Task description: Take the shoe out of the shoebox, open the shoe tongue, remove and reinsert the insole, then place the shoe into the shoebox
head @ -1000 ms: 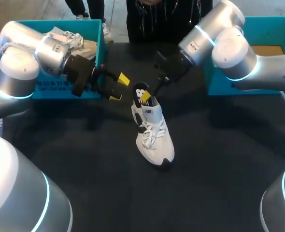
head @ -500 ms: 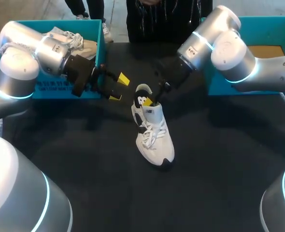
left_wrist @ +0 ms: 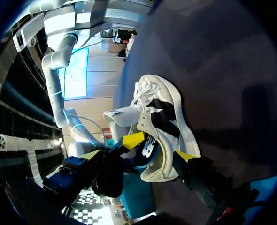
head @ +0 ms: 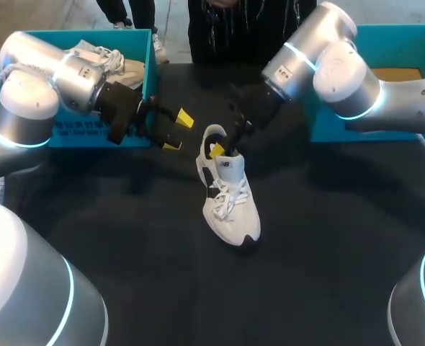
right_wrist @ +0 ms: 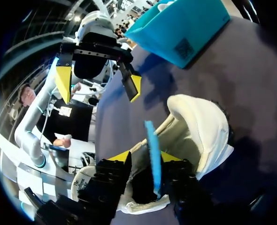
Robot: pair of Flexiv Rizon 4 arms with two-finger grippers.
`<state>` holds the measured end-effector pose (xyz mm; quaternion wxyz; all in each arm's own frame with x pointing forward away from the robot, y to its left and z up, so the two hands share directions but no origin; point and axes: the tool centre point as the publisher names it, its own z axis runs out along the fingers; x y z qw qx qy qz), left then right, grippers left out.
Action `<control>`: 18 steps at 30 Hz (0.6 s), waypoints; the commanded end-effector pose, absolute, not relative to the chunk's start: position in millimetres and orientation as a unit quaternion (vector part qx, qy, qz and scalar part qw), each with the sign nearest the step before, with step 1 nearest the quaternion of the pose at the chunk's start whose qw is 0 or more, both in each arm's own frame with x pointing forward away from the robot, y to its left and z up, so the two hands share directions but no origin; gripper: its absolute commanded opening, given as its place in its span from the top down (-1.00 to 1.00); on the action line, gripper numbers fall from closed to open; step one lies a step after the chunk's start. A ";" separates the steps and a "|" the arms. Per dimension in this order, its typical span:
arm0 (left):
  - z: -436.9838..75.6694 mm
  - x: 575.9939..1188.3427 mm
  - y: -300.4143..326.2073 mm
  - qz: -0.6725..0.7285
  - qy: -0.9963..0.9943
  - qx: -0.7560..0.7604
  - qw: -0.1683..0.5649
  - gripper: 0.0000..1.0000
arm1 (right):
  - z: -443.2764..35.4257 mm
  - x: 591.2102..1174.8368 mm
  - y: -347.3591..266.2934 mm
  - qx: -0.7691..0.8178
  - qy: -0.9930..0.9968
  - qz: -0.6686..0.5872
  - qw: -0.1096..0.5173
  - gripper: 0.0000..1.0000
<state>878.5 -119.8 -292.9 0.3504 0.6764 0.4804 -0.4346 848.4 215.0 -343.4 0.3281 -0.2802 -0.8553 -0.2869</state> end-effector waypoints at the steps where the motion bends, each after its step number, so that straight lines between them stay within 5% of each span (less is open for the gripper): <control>1: -293.1 876.6 -119.7 -0.433 0.481 0.676 0.352 -1.00 | -333.8 847.6 216.0 -0.280 -0.861 -0.283 0.315 0.15; 13: -292.9 875.8 -119.1 -0.432 0.481 0.676 0.353 -1.00 | -325.1 855.6 212.5 -0.280 -0.868 -0.289 0.292 0.14; 18: -292.4 875.7 -119.6 -0.432 0.481 0.677 0.351 -1.00 | -325.4 864.2 211.9 -0.281 -0.869 -0.291 0.286 0.38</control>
